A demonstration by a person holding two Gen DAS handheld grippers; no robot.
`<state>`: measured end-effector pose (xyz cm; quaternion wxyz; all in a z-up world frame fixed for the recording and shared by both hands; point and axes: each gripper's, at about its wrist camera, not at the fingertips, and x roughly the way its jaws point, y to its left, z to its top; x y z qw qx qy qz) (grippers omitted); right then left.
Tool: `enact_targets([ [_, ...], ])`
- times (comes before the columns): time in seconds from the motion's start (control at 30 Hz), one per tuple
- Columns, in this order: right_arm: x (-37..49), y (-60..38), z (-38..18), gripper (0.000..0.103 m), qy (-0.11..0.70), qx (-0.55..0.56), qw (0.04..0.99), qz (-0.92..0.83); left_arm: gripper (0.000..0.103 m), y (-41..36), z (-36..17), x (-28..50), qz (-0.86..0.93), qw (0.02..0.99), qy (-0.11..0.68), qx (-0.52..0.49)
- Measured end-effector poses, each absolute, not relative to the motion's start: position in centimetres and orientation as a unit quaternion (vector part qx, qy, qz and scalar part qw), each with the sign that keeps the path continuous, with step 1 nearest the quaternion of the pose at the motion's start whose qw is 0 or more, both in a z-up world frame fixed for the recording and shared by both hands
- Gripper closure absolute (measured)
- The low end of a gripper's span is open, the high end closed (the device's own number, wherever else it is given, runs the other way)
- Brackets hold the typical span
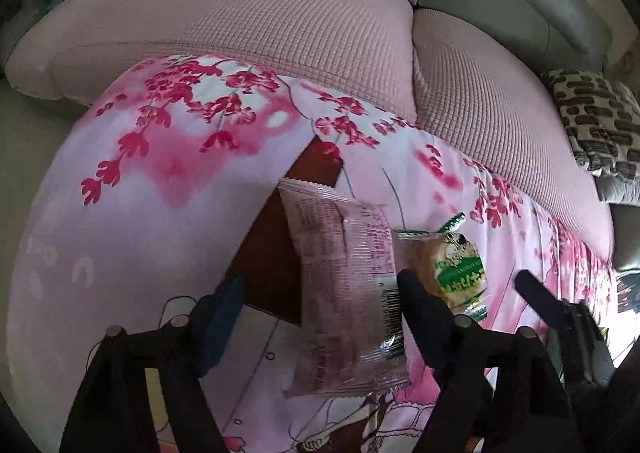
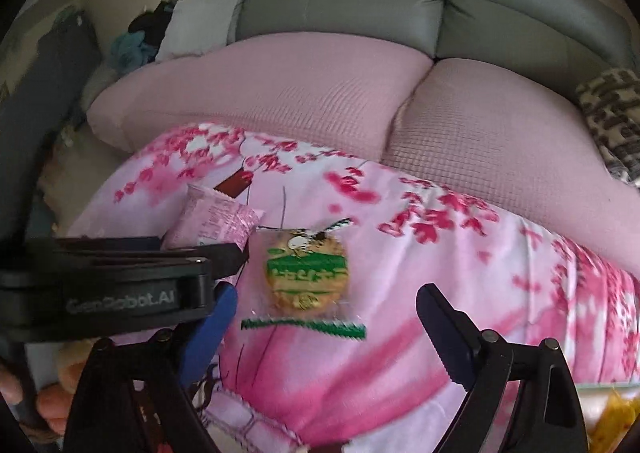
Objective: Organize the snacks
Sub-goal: 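Grasp the pink wafer pack with the left tool while the right tool grasps the green cookie, then carry both snacks into the white tray and open both tools to release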
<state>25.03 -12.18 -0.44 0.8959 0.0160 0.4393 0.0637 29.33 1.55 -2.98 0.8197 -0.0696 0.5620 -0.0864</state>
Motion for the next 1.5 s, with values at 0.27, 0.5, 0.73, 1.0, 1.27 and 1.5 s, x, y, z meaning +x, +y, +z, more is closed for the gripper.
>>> enact_targets([
  [0.27, 26.0, -11.7, -1.8, 0.051, 0.445, 0.032, 0.892, 0.076, 0.062, 2.5, -2.9, 29.4, -0.083, 0.825, 0.554, -0.08],
  [0.5, 22.5, -12.8, 0.2, 0.051, 0.429, 0.059, 0.898, 0.073, 0.065, 3.4, -1.0, 26.2, -0.092, 0.83, 0.535, -0.127],
  [0.73, 13.6, -16.2, 4.3, 0.051, 0.414, 0.112, 0.903, 0.035, 0.065, 2.1, 3.9, 19.5, -0.123, 0.847, 0.496, -0.148],
  [1.0, 1.7, -22.3, 7.9, 0.051, 0.397, 0.137, 0.906, -0.058, 0.065, -5.3, 7.8, 11.2, -0.203, 0.842, 0.484, -0.12],
  [1.27, -4.6, -29.5, 5.6, 0.051, 0.423, 0.155, 0.88, -0.149, 0.065, -15.0, 4.9, 5.6, -0.261, 0.808, 0.524, -0.07],
  [1.5, -5.3, -32.5, 1.9, 0.05, 0.445, 0.189, 0.86, -0.165, 0.064, -19.5, 2.2, 3.9, -0.275, 0.789, 0.549, -0.027],
])
